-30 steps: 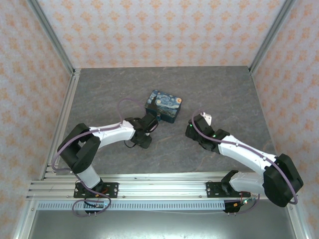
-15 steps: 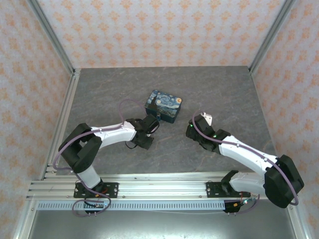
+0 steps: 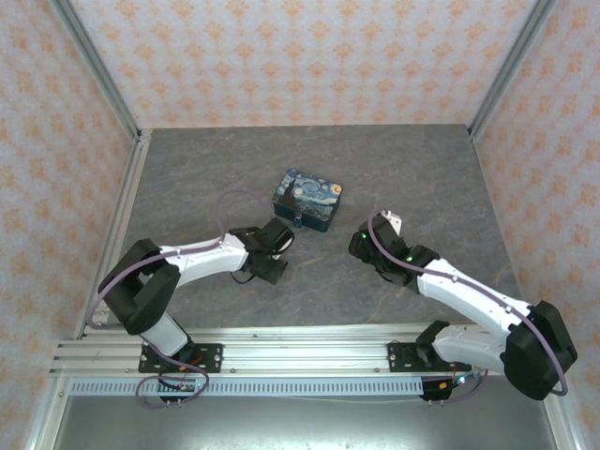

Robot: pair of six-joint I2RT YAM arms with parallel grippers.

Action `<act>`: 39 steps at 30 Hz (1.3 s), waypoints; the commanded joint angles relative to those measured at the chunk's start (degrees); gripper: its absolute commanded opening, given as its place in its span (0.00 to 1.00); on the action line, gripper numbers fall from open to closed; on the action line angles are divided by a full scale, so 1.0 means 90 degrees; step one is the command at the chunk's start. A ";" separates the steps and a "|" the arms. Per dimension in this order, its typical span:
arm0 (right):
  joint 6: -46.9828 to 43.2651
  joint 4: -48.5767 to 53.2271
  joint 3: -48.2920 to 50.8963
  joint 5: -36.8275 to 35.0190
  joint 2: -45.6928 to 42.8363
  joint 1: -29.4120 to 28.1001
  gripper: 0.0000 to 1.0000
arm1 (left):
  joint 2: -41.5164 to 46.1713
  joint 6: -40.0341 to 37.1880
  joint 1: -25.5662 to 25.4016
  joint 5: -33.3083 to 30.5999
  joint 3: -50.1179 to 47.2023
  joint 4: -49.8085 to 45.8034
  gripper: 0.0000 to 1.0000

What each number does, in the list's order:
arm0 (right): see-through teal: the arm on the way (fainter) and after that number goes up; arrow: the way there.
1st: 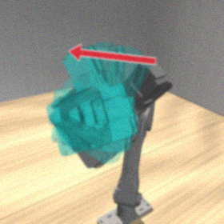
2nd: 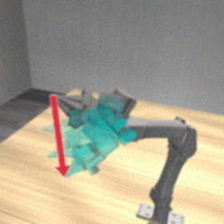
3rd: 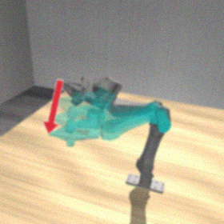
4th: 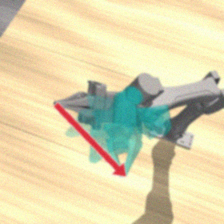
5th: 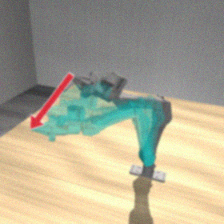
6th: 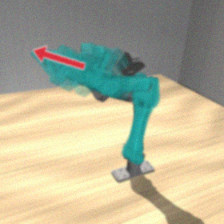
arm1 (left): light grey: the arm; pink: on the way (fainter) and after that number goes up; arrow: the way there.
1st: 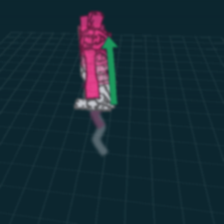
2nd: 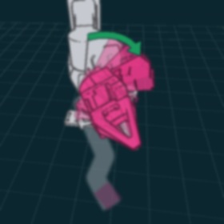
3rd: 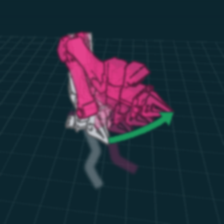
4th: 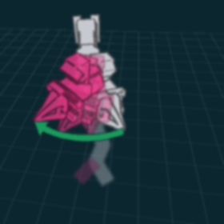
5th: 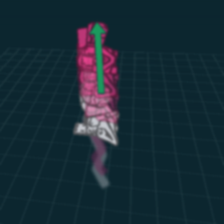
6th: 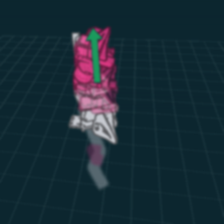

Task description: Unlock the padlock with the key

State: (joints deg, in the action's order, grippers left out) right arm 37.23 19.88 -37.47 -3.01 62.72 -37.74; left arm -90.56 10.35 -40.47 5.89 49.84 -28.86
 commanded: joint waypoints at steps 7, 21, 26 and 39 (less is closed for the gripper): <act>0.0674 -0.0684 -0.0032 0.1136 0.0084 -0.0007 0.55 | 0.0936 -0.0353 0.0043 0.0310 -0.0522 0.0838 0.00; 0.1852 -0.1187 -0.0380 0.2638 0.0308 0.0101 0.52 | 0.1852 -0.0809 0.0034 0.0508 -0.0463 0.1056 0.00; 0.1983 -0.0987 -0.0879 0.2989 0.0454 0.0101 0.51 | 0.2339 -0.0770 0.0024 0.0510 -0.0349 0.1268 0.00; 0.2705 -0.0867 -0.1650 0.3790 0.0790 0.0057 0.56 | 0.2907 -0.0754 -0.0264 0.0674 -0.0062 0.2016 0.00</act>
State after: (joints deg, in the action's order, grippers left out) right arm 59.42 11.99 -50.41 27.75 68.27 -37.06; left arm -65.25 4.40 -42.19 11.60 47.55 -13.76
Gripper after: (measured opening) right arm 0.556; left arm 0.048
